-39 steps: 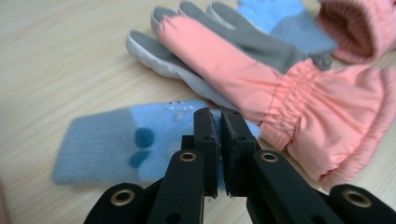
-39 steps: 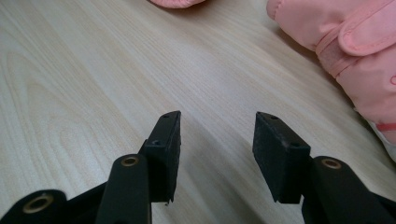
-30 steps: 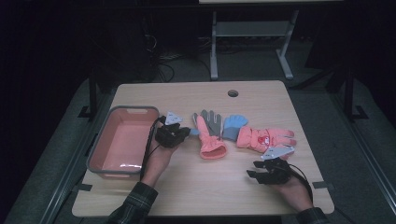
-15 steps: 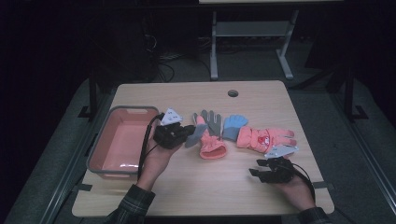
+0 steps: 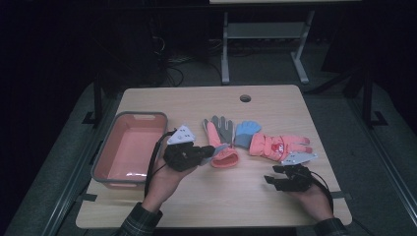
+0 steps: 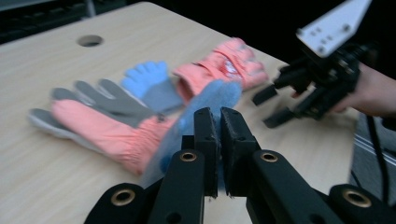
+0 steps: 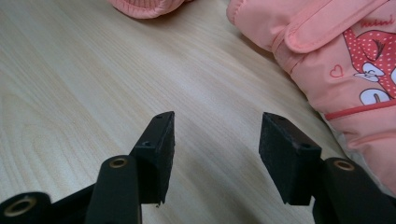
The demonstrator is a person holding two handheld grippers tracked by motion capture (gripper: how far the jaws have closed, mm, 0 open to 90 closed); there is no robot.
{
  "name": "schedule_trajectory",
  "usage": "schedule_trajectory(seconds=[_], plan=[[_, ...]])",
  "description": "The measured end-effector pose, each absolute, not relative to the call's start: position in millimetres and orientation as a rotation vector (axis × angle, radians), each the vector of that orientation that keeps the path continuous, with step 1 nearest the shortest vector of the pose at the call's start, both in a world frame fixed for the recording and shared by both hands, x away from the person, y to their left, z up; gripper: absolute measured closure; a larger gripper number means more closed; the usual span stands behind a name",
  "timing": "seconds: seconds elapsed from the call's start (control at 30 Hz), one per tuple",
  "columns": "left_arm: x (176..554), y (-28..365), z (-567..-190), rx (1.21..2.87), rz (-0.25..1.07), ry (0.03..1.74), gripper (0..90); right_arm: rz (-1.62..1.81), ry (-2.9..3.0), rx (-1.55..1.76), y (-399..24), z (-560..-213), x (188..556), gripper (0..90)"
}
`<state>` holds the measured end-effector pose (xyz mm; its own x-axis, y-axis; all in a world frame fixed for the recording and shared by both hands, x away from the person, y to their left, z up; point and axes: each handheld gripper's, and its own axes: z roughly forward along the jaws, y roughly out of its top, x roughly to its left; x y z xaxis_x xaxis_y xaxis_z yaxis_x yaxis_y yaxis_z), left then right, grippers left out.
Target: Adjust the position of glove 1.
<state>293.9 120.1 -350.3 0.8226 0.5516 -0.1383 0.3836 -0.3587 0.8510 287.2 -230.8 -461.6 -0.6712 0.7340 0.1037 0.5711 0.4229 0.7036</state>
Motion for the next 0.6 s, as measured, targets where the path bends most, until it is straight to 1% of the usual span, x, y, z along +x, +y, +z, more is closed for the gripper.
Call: schedule_trajectory(seconds=[0.3, 0.6], plan=[[280, 90, -380, 2.084, 0.092, 0.63, 85.5, 1.089, 2.442, 1.148, -234, -460, 287, 45.1], [287, 56, -412, 2.144, -0.012, 0.601, 85.3, 1.09, 2.436, 1.141, -234, -459, 287, 45.1]])
